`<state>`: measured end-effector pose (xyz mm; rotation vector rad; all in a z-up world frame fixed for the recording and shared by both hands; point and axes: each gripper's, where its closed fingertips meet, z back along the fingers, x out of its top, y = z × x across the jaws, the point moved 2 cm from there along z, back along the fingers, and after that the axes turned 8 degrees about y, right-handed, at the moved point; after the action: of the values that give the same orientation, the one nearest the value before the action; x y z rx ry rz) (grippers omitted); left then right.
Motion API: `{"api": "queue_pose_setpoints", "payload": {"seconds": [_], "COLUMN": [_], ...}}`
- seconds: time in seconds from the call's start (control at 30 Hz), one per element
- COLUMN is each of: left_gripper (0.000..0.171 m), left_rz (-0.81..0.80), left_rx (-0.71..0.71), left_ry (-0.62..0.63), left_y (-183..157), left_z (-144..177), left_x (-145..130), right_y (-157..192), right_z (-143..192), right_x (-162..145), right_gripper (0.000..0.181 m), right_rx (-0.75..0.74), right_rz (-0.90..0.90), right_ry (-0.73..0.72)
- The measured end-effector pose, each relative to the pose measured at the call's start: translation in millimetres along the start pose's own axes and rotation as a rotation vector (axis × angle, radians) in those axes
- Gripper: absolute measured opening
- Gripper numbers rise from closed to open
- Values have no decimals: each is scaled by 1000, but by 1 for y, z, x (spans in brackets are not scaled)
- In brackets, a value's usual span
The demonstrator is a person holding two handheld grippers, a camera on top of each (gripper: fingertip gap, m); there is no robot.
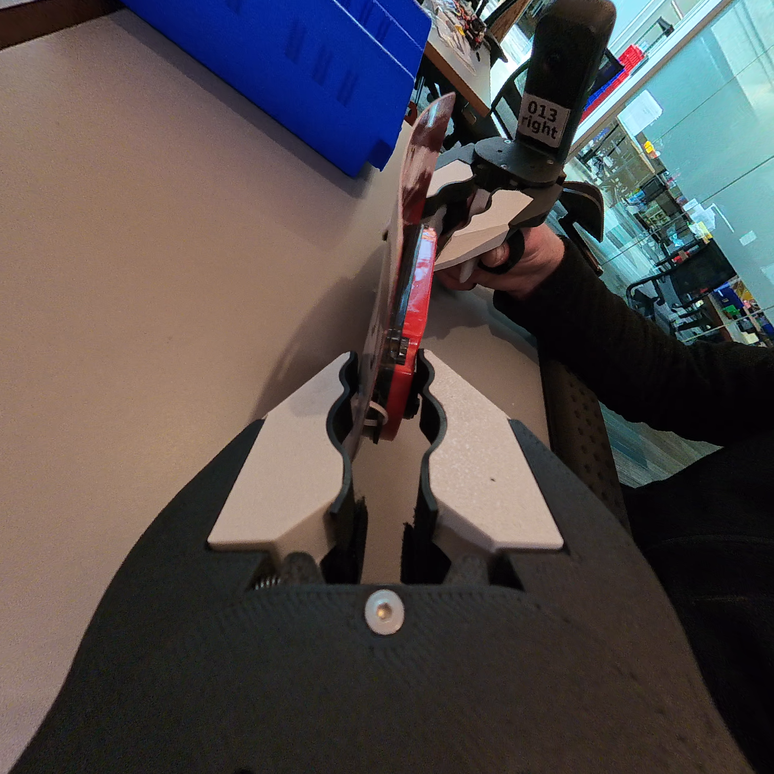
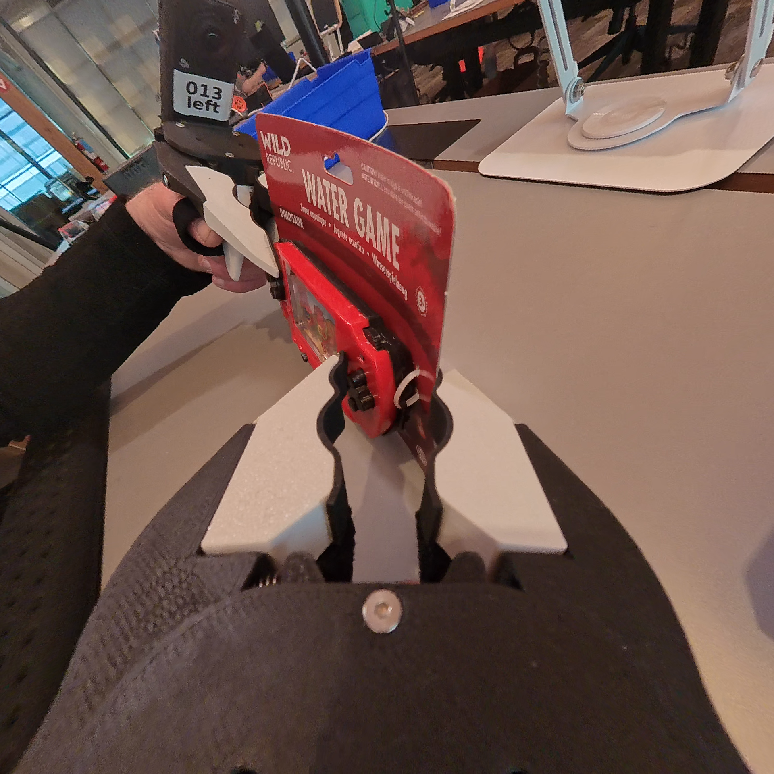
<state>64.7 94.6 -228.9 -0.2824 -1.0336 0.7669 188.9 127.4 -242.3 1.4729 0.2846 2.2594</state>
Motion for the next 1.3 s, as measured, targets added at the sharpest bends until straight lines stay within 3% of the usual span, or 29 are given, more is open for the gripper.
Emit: {"api": "queue_pose_setpoints", "payload": {"seconds": [0.33,0.6,0.97,1.3], "left_gripper": [25,26,26,26], "left_rz": [6,36,38,38], "left_rx": [-26,-84,-116,-108], "left_ry": [-10,-53,-88,-78], "left_y": [-3,7,11,9], "left_z": [3,-4,-6,-7], "left_x": [4,-9,-11,-11], "right_y": [5,10,8,5], "right_z": [4,3,4,4], "right_x": [3,-12,-11,-12], "right_gripper": [32,41,25,33], "right_rx": [48,88,85,81], "right_rz": [-16,35,39,16], "right_ry": [-25,61,65,55]}}
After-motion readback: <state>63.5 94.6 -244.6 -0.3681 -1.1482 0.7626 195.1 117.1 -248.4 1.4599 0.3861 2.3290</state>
